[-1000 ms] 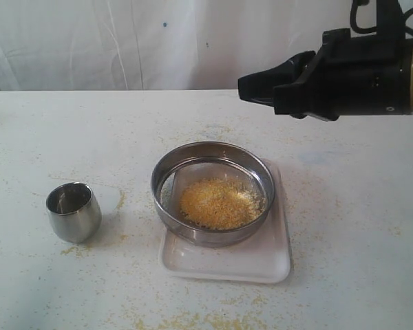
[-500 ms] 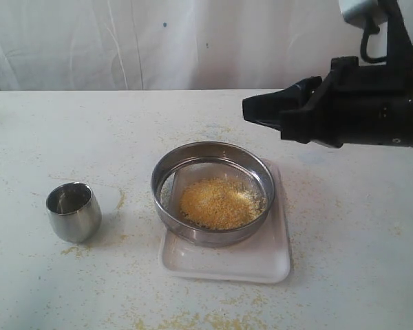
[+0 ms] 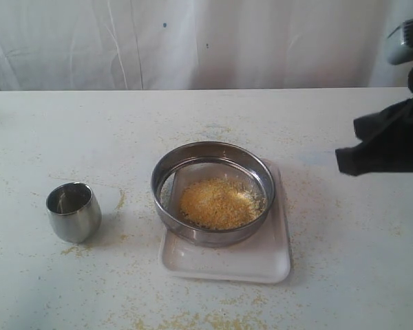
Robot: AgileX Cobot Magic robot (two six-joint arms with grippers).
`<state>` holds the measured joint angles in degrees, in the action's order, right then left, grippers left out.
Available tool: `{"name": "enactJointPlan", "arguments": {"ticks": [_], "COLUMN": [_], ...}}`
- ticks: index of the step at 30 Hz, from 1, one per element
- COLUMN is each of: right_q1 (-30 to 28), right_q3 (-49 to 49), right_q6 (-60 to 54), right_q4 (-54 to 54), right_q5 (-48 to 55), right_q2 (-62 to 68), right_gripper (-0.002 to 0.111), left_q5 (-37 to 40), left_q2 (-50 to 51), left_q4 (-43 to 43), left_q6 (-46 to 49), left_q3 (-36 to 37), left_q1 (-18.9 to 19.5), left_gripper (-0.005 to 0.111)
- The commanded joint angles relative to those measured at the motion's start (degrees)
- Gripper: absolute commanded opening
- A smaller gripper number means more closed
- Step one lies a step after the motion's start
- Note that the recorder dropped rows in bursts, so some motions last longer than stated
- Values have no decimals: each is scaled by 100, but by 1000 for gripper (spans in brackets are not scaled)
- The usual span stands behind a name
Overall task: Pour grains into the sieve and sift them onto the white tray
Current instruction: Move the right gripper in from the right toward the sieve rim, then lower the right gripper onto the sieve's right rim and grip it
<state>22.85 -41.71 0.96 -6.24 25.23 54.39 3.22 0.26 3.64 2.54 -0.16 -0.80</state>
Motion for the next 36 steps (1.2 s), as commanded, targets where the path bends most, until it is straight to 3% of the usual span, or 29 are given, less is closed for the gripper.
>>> {"name": "enactJointPlan", "arguments": {"ticks": [1, 5, 9, 12, 25, 36], "right_q1": [74, 74, 74, 74, -164, -238], "right_q3": [-676, -1077, -1423, -1732, -4494, -5319], "right_q6": [-1321, -1427, -1437, -1694, -1876, -2022], "right_q4": [1042, 1422, 1421, 1421, 1421, 1372], "right_q5": [1370, 1452, 1397, 1328, 2562, 2987], "right_q2": [419, 1143, 2136, 2894, 5506, 6472], "right_gripper": [2, 17, 41, 49, 50, 50], "left_q5": [-16, -16, -16, -16, -16, -16], "left_q2": [-26, -26, -26, -26, -26, -26], "left_q4": [-36, -36, -36, -36, -36, -36], "left_q6": [6, 6, 6, 6, 6, 6], "left_q3": [16, 16, 16, 16, 16, 16], "left_q1": [16, 16, 16, 16, 16, 16], "left_gripper": [0, 0, 0, 0, 0, 0]}}
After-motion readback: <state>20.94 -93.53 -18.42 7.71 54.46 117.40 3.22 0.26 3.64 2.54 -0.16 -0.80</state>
